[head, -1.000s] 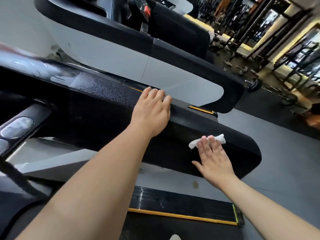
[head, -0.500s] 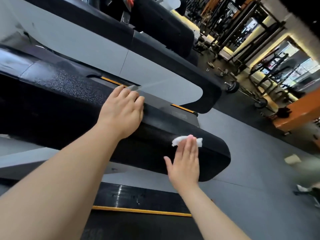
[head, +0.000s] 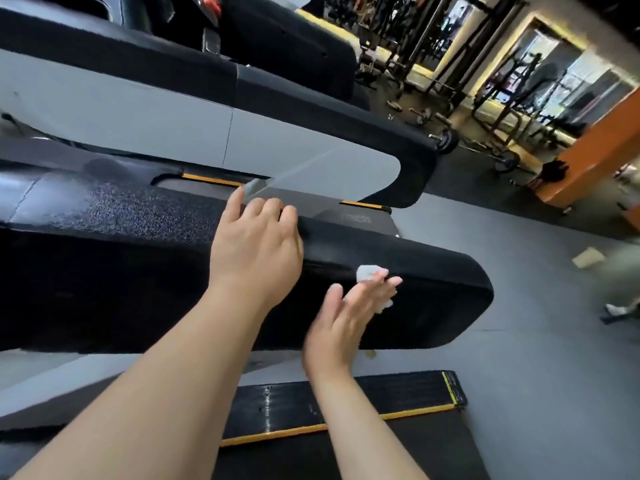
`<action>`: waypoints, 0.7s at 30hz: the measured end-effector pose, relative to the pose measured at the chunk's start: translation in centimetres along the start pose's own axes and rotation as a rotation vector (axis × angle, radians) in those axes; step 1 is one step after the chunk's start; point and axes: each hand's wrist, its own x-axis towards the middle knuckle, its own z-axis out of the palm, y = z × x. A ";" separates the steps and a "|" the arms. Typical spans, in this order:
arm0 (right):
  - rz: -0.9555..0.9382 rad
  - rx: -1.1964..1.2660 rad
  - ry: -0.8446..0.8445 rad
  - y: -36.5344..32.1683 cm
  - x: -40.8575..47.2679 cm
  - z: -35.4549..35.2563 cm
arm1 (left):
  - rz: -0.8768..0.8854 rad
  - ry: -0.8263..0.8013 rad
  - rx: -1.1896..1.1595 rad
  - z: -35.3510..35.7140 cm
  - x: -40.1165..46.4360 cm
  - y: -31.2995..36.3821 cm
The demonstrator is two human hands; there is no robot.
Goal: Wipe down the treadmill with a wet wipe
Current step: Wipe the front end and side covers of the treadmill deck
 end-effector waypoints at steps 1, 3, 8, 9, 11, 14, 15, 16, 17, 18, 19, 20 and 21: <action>0.127 0.037 0.049 0.0 1.1 -0.2 | 0.002 0.001 0.003 0.0 0.0 -0.1; 0.319 0.107 0.109 -0.3 2.6 -0.6 | 0.002 -0.014 -0.002 -0.1 0.0 -0.2; -0.065 0.137 0.060 -3.6 -2.0 2.4 | 0.011 -0.032 -0.034 -0.1 0.0 -0.1; -0.156 0.112 0.050 -3.1 -2.7 2.8 | 0.015 -0.019 -0.035 0.0 0.0 -0.1; -0.232 0.031 0.068 -1.1 -2.0 2.7 | 0.020 0.007 -0.039 0.0 0.1 -0.2; -0.222 -0.016 0.168 0.9 0.8 1.8 | 0.015 0.029 -0.053 0.1 0.1 -0.2; -0.194 0.014 0.230 0.9 1.7 1.6 | 0.016 0.034 -0.057 0.1 0.1 -0.1; -0.166 0.064 0.285 0.6 2.3 1.3 | 0.018 0.036 -0.061 0.1 0.0 -0.1; -0.152 0.120 0.331 0.3 2.6 1.1 | 0.020 0.033 -0.065 0.1 0.0 -0.1; -0.160 0.166 0.369 0.1 2.7 0.9 | 0.020 0.032 -0.066 0.1 0.0 -0.1; -0.175 0.179 0.412 0.1 2.6 0.7 | 0.018 0.032 -0.065 0.1 0.1 -0.1; -0.188 0.164 0.463 0.3 2.4 0.4 | 0.017 0.034 -0.064 0.1 0.1 -0.1; -0.190 0.137 0.530 0.6 2.4 0.1 | 0.017 0.032 -0.064 0.1 0.1 -0.1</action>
